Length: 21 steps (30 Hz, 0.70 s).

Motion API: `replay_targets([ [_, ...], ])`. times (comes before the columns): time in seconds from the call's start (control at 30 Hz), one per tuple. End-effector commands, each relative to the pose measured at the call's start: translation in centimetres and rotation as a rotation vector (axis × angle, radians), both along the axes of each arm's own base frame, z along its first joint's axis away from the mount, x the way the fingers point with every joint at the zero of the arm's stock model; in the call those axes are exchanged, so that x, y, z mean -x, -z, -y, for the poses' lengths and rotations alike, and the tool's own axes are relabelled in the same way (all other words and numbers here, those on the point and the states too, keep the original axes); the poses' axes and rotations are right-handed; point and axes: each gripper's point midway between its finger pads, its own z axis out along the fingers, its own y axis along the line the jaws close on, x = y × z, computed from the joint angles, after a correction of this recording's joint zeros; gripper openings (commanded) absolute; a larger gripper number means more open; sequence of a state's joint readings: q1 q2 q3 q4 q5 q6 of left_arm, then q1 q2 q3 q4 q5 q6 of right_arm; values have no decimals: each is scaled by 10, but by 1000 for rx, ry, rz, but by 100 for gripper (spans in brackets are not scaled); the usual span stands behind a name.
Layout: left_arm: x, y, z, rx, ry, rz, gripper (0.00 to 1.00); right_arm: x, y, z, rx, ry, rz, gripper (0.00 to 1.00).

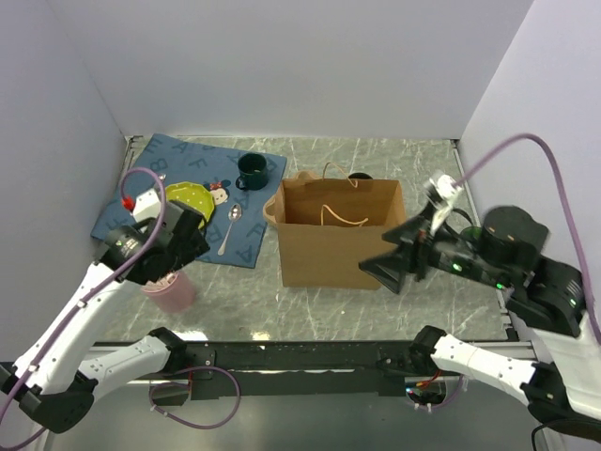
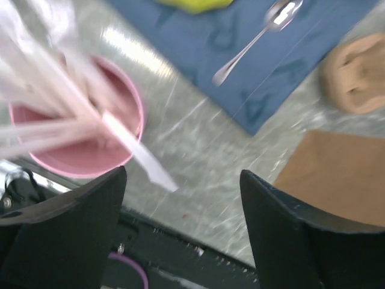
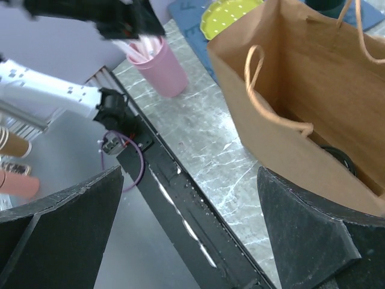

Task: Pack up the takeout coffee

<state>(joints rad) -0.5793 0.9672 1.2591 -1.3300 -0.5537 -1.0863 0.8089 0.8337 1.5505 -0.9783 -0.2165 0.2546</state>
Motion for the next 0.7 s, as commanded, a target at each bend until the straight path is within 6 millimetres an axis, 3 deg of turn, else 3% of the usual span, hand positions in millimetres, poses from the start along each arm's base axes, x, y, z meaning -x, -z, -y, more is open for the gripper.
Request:
replay_targets([
  [0.0,21,13,4,121,-45,-26,75,14,-12,5,-42,-64,94,100],
  [0.17,34,33,0,135,-69,-70,63,17,-7,10,0,-86,125,100],
  [0.3,40,47,-7,128,-104,-73,65,19,-11,11,0,-95,152,100],
  [0.67,17,44,-7,18,-42,-50,62,21,-14,12,-19,-97,164,100],
])
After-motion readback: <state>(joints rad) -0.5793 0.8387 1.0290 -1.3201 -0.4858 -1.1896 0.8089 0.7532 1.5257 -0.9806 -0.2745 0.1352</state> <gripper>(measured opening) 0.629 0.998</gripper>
